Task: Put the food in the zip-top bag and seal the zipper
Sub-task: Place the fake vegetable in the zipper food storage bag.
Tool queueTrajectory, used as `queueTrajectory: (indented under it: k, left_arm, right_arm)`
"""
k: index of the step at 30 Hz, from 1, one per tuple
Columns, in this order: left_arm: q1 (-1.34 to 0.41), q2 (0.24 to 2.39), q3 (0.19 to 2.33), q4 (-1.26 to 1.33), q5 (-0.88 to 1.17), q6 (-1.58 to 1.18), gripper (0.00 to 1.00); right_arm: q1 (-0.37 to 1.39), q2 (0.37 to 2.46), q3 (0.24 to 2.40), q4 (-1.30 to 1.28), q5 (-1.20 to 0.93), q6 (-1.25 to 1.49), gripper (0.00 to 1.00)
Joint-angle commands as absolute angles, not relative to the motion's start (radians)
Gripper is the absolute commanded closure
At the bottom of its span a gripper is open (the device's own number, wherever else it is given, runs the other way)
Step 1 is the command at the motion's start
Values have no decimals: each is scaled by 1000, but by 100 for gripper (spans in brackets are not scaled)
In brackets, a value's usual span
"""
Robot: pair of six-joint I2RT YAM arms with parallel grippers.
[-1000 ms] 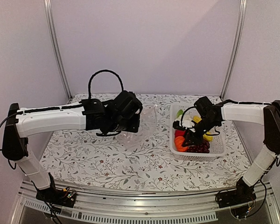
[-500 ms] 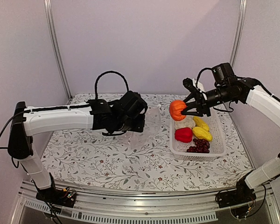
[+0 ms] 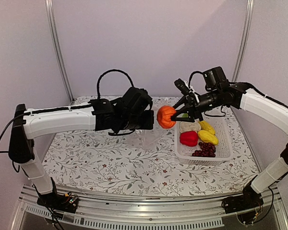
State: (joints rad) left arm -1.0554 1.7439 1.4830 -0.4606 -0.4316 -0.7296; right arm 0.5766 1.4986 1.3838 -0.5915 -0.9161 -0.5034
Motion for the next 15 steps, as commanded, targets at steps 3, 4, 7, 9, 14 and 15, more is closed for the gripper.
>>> queueTrajectory:
  k: [3, 4, 7, 9, 14, 15]
  left_arm:
    - [-1042, 1639, 1419, -312, -356, -762, 100]
    - [-1042, 1631, 1408, -296, -352, -767, 100]
    - [-1042, 1614, 1391, -266, -340, -774, 100]
    - [-1042, 1611, 1386, -256, -331, -775, 100]
    - [-1039, 1622, 1379, -247, -307, -780, 100]
    - [-1038, 1625, 1378, -248, -308, -783, 100]
  right_arm:
    - [595, 1531, 1336, -414, -831, -347, 81]
    - [602, 1541, 1336, -406, -791, -342, 80]
    - [614, 1570, 1345, -401, -673, -315, 79]
    - [619, 1596, 1356, -401, -611, -286, 75]
    - [650, 1620, 1393, -419, -536, -262, 43]
    - [654, 1617, 1401, -426, -541, -267, 35]
